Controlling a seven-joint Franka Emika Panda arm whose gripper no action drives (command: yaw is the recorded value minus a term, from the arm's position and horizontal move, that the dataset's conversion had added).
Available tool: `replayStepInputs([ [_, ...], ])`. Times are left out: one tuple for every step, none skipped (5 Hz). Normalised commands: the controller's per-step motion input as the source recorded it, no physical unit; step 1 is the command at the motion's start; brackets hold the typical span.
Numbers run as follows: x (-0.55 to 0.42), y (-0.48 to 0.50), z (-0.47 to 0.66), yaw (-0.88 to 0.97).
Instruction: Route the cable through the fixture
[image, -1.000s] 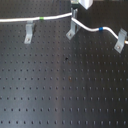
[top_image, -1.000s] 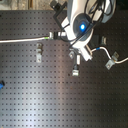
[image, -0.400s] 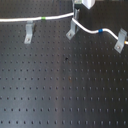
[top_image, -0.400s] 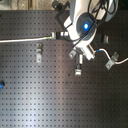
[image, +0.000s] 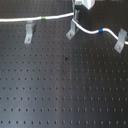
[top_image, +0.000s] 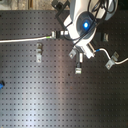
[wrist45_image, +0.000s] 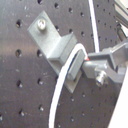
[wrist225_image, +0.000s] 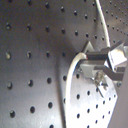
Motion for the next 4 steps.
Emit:
replayStepInputs([
  [-0.135, 0.081, 0.08, 0.00],
  [-0.219, 0.163, 0.26, 0.00],
  [-0.082, -0.075, -0.07, -0.11],
  [0.013, -0.067, -0.04, 0.05],
])
